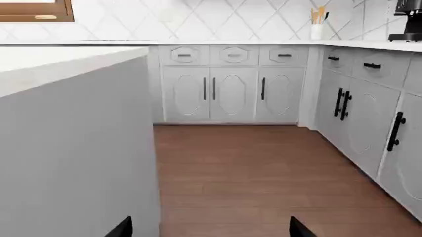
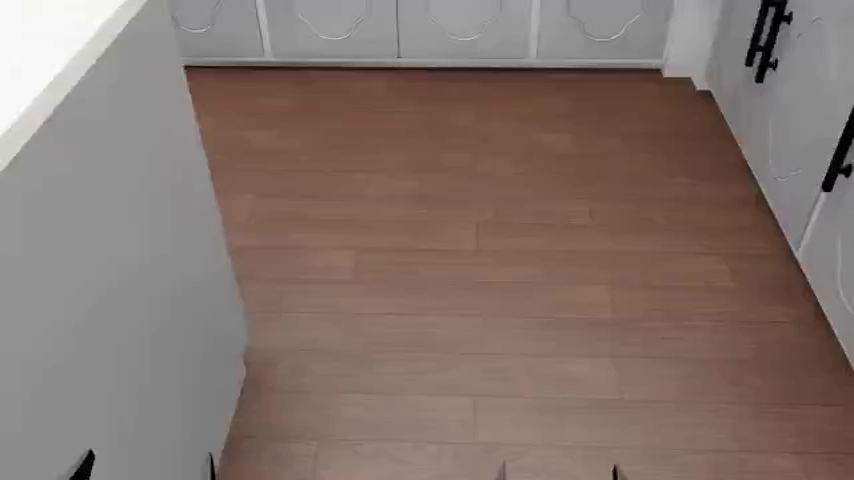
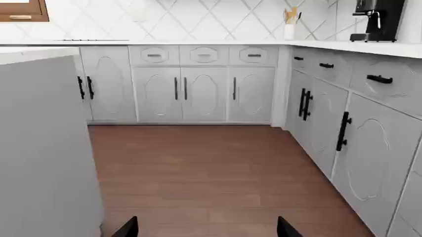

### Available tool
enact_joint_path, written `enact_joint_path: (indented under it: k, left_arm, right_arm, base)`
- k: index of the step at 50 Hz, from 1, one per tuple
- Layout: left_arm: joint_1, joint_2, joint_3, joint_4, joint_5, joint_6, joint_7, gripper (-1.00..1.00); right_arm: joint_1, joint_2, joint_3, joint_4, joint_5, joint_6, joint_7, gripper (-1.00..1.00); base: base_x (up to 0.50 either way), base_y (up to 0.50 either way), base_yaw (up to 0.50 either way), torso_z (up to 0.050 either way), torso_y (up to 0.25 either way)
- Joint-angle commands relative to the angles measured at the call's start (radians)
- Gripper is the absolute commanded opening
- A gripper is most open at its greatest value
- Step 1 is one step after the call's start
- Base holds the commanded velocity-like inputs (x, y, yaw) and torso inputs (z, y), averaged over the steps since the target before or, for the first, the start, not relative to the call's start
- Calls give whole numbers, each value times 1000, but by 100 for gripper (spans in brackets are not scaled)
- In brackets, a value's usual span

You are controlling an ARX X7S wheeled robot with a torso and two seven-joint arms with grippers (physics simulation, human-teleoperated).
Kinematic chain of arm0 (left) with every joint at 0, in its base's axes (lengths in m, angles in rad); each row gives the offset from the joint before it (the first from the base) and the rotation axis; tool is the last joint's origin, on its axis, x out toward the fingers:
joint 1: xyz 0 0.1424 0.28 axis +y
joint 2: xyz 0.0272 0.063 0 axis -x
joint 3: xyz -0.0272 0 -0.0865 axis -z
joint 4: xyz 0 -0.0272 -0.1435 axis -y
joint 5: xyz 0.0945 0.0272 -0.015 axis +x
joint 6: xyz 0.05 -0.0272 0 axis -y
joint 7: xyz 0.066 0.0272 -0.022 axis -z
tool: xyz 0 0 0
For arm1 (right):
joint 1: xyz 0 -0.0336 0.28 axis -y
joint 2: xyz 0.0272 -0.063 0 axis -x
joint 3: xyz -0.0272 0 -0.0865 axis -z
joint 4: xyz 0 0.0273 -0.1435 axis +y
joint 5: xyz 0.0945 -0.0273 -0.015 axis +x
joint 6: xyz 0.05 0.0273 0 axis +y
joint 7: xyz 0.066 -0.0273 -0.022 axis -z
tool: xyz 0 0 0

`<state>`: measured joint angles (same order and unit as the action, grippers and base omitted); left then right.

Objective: Place the cup inside the bowl on the dining table and move the bowl to any counter.

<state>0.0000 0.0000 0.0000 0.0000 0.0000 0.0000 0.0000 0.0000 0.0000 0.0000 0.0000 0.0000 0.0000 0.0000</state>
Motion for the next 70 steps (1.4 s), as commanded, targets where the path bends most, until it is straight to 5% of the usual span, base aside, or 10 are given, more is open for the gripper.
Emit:
enact_joint_path:
  k: [1,31,70]
  left_arm:
    - [-5,-11,24,-5,-36,-11,-10,100]
    - [39,-104,59,-2,-72,15,-61,100]
    - [36,-137,99,-4,-100,23,-97,100]
  right_arm:
    - [-7,16,-19,-3,19,-16,17,100]
    - [4,78,-99,3,56,29,91,100]
    - [14,121,-166,5,60,34,138,100]
  base:
    - [0,0,0,0,0]
    - [-309,11,0,0,0]
    - [-215,478,0,0,0]
